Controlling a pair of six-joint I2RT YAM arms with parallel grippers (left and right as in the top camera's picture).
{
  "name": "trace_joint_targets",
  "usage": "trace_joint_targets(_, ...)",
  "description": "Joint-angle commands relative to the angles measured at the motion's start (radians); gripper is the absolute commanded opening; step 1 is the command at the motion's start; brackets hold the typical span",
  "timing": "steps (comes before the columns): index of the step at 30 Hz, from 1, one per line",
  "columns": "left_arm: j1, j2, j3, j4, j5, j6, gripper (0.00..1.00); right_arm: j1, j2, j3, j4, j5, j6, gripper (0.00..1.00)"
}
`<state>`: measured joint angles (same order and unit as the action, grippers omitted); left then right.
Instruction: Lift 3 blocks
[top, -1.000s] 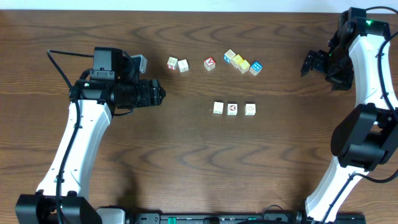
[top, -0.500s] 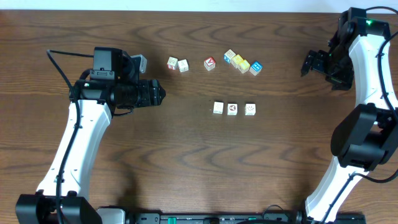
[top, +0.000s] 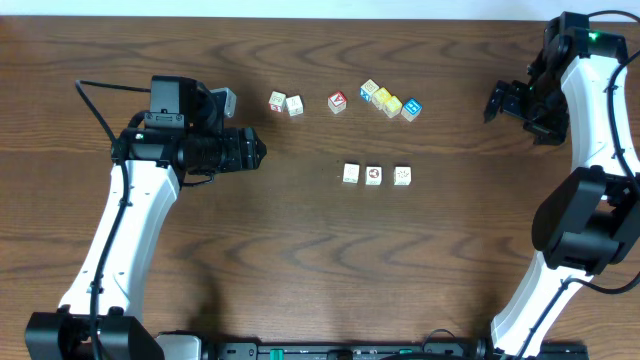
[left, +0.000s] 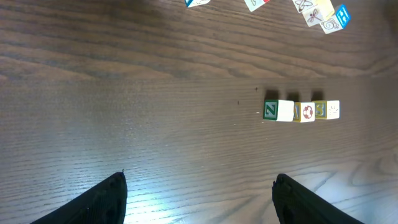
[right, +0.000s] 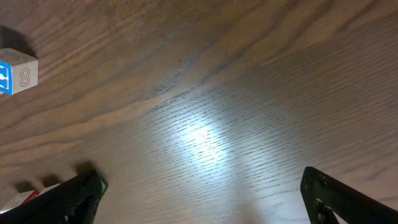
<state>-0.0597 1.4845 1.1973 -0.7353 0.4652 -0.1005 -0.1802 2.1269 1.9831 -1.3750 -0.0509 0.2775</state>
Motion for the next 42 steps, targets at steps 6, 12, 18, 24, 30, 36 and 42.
trace_joint_targets(6, 0.001, 0.004, 0.017, 0.000, -0.004, 0.016, 0.75, 0.005, -0.021, 0.014, -0.001, 0.009, 0.006, 0.99)
trace_joint_targets(12, 0.001, 0.004, 0.017, -0.001, 0.000, 0.016, 0.75, 0.005, -0.021, 0.014, -0.001, 0.009, 0.006, 0.99)
trace_joint_targets(18, 0.001, 0.005, 0.017, -0.003, 0.000, 0.017, 0.75, 0.005, -0.021, 0.014, -0.001, 0.009, 0.006, 0.99)
trace_joint_targets(24, 0.001, 0.005, 0.017, 0.000, 0.054, 0.026, 0.75, 0.005, -0.021, 0.014, -0.001, 0.009, 0.006, 0.99)
trace_joint_targets(30, -0.021, 0.013, 0.017, 0.005, 0.066, 0.077, 0.75, 0.005, -0.021, 0.014, -0.001, 0.009, 0.006, 0.99)
trace_joint_targets(36, -0.032, 0.048, 0.017, 0.009, 0.066, 0.077, 0.74, 0.005, -0.021, 0.014, -0.001, 0.009, 0.006, 0.99)
trace_joint_targets(42, -0.032, 0.132, 0.017, 0.029, 0.068, -0.008, 0.53, 0.005, -0.021, 0.014, -0.001, 0.009, 0.006, 0.99)
